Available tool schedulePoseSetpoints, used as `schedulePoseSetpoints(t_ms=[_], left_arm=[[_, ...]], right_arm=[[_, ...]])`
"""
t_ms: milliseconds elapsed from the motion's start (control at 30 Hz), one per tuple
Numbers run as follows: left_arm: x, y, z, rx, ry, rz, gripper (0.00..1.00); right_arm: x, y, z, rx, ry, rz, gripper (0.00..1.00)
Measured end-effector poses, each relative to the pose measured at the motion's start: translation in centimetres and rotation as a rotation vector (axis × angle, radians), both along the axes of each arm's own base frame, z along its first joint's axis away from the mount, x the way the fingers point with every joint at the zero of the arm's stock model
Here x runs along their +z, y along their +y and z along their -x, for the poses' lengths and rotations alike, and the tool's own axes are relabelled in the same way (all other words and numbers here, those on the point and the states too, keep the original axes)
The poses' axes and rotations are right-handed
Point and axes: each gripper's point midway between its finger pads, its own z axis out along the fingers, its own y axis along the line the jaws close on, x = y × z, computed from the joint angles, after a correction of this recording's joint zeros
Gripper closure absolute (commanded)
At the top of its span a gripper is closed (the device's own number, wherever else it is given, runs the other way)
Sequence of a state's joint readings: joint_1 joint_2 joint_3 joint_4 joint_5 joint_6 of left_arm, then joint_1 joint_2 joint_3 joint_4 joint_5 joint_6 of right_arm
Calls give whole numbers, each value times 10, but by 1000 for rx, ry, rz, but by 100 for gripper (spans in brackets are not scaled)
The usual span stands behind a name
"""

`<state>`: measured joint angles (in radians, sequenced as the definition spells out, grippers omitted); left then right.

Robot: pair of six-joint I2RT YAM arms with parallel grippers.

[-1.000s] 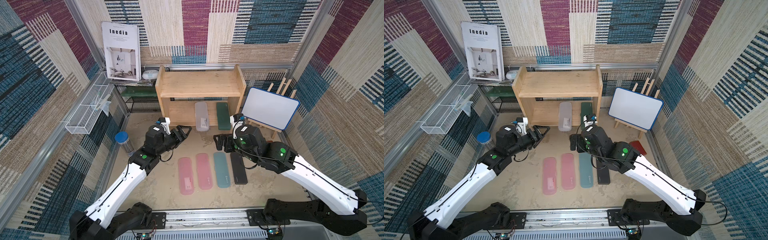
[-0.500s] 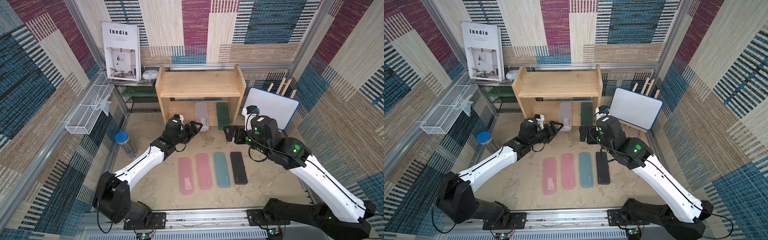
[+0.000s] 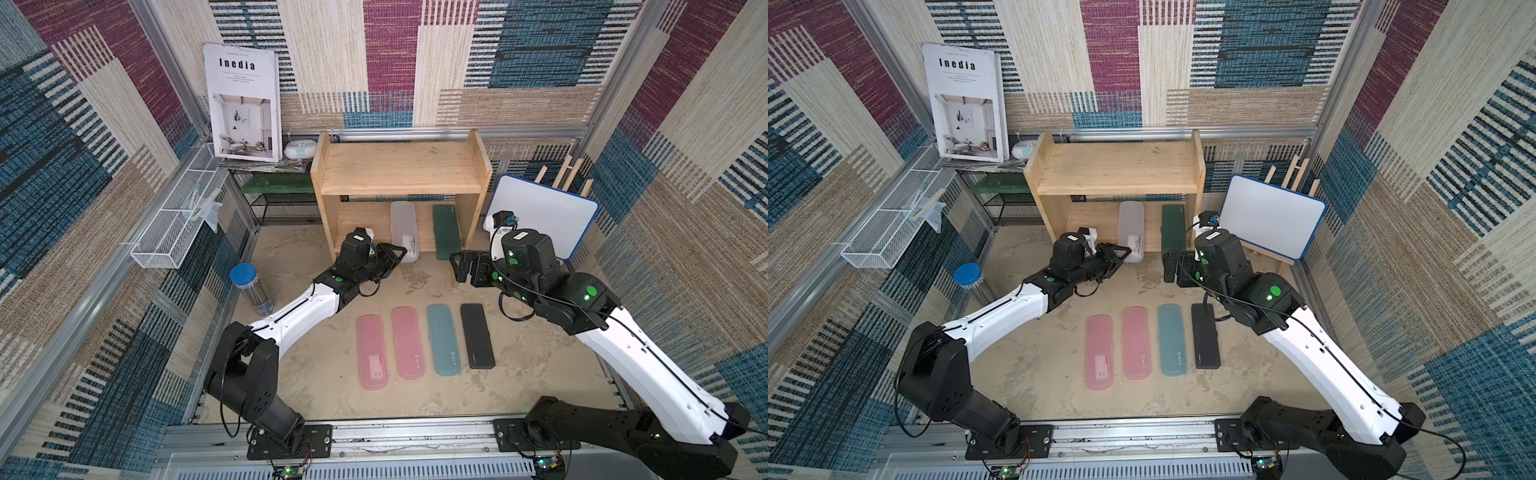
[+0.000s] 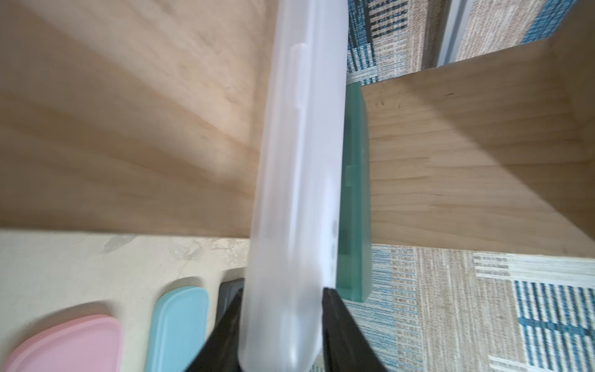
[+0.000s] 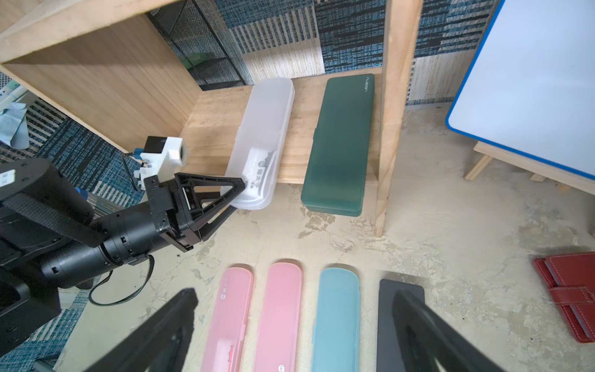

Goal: Remove the pencil cases from the shelf
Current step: Pick up the pencil case from the shelf.

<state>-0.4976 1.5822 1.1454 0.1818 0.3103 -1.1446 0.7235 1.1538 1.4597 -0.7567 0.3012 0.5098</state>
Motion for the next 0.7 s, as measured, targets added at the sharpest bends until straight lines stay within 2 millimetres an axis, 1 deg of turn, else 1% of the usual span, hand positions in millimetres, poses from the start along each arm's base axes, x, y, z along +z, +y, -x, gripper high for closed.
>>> schedulePoseSetpoints(t_ms=[33,67,133,267,367,400,467,500,567,633,700], left_arm=[[5,-1,-1,1,-15,11,83],[7,-1,0,1,-21,15,88],[9,-1,0,-1,-30,20,96],[10,4,5,11,-30,16,97],[12,13,15,23,-30,-6,97],[13,18,22,27,-33,-22,95],[14,27,35,40,-46,-64,95],[15,32,45,40,-59,-91,95],[20,40,66,33,-98,-145,95],[26,49,88,22,-159,-193,95],[25,61,108,23,-206,-235,95]], right_arm=[[-1,0,0,0,2,2,1],[-2,1,0,6,6,1,1],[-3,2,1,12,10,-1,1],[-3,3,1,15,11,-2,1],[-2,6,2,35,14,-16,1],[-1,9,3,44,13,-24,1],[1,15,3,66,16,-45,1],[1,20,3,81,22,-61,1],[-1,33,2,122,44,-97,1],[-5,51,3,180,77,-150,1],[-10,68,3,235,112,-199,1]])
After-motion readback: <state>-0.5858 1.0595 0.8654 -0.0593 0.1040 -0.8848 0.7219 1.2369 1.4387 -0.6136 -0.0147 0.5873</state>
